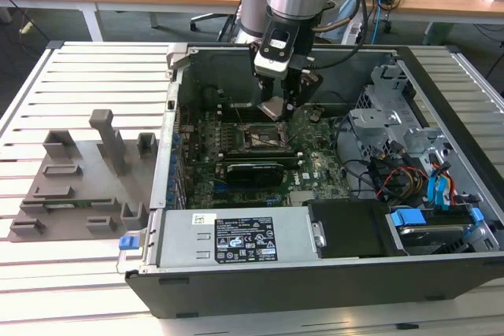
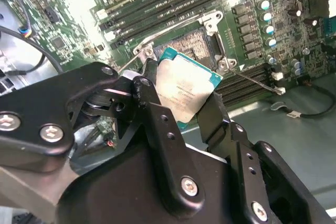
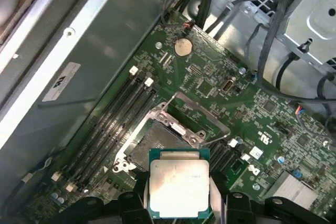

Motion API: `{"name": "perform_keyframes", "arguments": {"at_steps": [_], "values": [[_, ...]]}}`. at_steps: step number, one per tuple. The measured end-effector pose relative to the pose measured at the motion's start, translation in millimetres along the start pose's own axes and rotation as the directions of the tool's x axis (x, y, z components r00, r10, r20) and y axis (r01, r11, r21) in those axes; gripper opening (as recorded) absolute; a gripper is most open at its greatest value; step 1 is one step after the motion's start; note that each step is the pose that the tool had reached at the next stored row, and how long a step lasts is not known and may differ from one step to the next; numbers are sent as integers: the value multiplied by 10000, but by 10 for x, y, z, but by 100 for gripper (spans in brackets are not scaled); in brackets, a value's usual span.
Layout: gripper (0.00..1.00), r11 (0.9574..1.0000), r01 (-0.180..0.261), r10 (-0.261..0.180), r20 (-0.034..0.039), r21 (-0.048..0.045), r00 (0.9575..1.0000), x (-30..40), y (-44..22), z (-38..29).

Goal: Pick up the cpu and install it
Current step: 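Place the cpu into insertion slot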

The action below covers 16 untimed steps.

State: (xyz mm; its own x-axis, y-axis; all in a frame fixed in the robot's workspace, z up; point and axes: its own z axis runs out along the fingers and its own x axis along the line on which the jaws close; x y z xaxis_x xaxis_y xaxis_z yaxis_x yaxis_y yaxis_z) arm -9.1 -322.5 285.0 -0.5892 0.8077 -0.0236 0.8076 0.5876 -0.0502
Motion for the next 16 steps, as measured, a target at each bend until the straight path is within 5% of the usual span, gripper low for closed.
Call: {"name": "perform_keyframes", "arguments": {"at_steps": [1, 4, 10, 16], "values": [[55, 9999, -60, 58, 174, 128, 9998, 0, 0, 1], [55, 9994, -163, 151, 394, 291, 9991, 0, 1, 1], [55, 9970, -701, 688, 396, 325, 9968, 0, 0, 3], [55, 9900, -1368, 1355, 364, 344, 9901, 0, 0, 6]]}}
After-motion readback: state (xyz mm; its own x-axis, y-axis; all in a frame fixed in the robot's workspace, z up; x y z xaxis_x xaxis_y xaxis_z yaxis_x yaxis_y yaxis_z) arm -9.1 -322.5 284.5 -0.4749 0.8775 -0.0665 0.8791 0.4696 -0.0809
